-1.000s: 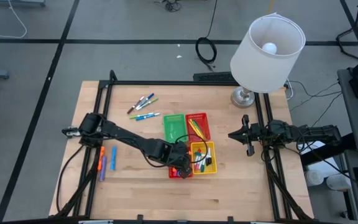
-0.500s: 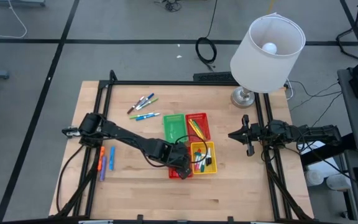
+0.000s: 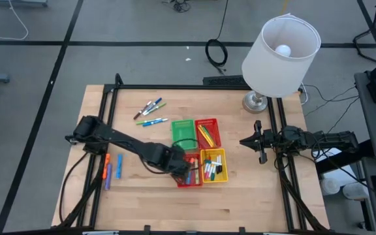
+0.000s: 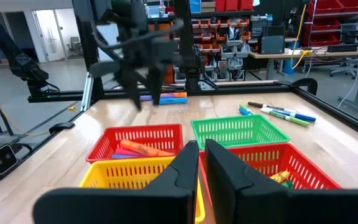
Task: Pick & Place Markers
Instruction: Put the large orange highlighter into the bottom red bin
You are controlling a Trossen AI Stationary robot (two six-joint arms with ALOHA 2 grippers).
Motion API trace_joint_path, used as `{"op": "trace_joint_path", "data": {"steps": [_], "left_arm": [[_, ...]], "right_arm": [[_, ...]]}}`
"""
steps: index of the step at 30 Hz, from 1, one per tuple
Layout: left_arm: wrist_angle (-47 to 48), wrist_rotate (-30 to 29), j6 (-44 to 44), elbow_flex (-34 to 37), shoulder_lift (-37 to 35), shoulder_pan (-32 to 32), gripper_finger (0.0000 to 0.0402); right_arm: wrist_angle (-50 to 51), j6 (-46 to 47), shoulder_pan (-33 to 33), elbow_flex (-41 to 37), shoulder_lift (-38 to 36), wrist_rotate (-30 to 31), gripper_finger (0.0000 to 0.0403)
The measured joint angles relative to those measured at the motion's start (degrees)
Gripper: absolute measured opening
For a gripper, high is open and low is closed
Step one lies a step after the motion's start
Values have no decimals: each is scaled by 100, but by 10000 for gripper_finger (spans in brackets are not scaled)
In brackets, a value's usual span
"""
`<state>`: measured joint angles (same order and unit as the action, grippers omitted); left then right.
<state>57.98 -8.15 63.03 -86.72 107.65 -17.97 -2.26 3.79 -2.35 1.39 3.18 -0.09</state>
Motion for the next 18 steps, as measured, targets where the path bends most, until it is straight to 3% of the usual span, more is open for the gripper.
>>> {"op": "trace_joint_path", "data": {"steps": [5, 9, 13, 18], "left_arm": [[1858, -844, 1265, 0, -362, -405, 177], [3217, -968, 2612, 1, -475, -784, 160], [3059, -850, 3127, 369, -641, -1135, 144], [3130, 87, 3838, 1388, -664, -1341, 117]], "right_arm": [[0, -2, -2, 0, 2, -1, 18], [1, 1, -1, 1, 2, -1, 18], [2, 0, 0, 0, 0, 0, 18], [3, -2, 0, 0, 0, 1, 18]]}}
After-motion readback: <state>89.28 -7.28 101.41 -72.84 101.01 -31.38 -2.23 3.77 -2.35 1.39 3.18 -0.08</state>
